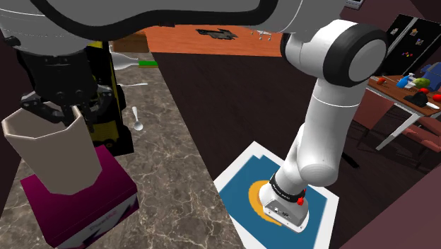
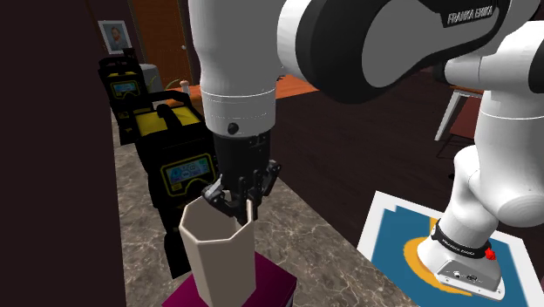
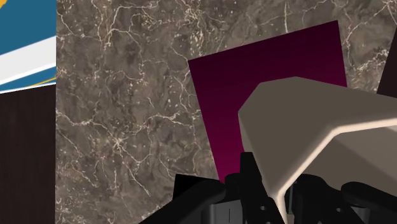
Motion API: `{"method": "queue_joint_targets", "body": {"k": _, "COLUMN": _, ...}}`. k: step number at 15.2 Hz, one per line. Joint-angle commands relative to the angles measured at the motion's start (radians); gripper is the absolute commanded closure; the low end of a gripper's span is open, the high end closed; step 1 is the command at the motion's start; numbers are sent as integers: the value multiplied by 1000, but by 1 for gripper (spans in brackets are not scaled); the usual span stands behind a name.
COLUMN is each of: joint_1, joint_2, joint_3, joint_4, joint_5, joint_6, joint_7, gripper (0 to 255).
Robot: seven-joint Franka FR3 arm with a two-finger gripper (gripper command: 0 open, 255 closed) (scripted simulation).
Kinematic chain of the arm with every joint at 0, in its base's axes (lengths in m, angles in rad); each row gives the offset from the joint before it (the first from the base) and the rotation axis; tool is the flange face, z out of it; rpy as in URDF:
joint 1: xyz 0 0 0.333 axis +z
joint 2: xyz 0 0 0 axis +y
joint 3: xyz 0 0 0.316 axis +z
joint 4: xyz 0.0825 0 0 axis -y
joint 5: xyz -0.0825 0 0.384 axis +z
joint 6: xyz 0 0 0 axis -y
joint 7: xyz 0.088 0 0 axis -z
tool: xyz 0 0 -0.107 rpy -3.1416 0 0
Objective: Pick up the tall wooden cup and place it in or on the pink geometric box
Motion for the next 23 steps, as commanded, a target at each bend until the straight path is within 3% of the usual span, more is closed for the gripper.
{"method": "queue_joint_targets", "body": {"k": 1, "joint_1": -5, "joint_2": -9, "joint_3": 0, "joint_4": -38, "joint_5": 4, "joint_6": 31, "joint_7": 0, "gripper": 255}}
{"method": "queue_joint_targets", "body": {"k": 11, "joint_1": -10, "joint_2": -12, "joint_3": -1, "joint_4": -79, "joint_5": 6, "joint_6": 70, "joint_7": 0, "gripper": 255}}
{"method": "queue_joint_targets", "body": {"k": 12, "joint_1": -9, "joint_2": -12, "joint_3": -1, "joint_4": -79, "joint_5": 6, "joint_6": 70, "joint_7": 0, "gripper": 0}}
{"method": "queue_joint_targets", "body": {"k": 17, "joint_1": -10, "joint_2": -12, "joint_3": -1, "joint_4": -79, "joint_5": 6, "joint_6": 70, "joint_7": 0, "gripper": 0}}
{"method": "queue_joint_targets", "body": {"k": 21, "joint_1": 9, "joint_2": 7, "joint_3": 3, "joint_4": 73, "joint_5": -4, "joint_6": -66, "joint_7": 1, "gripper": 0}}
{"method": "queue_joint_targets", "body": {"k": 23, "joint_1": 9, "joint_2": 7, "joint_3": 2, "joint_4": 73, "joint_5": -4, "joint_6": -66, "joint_7": 1, "gripper": 0}}
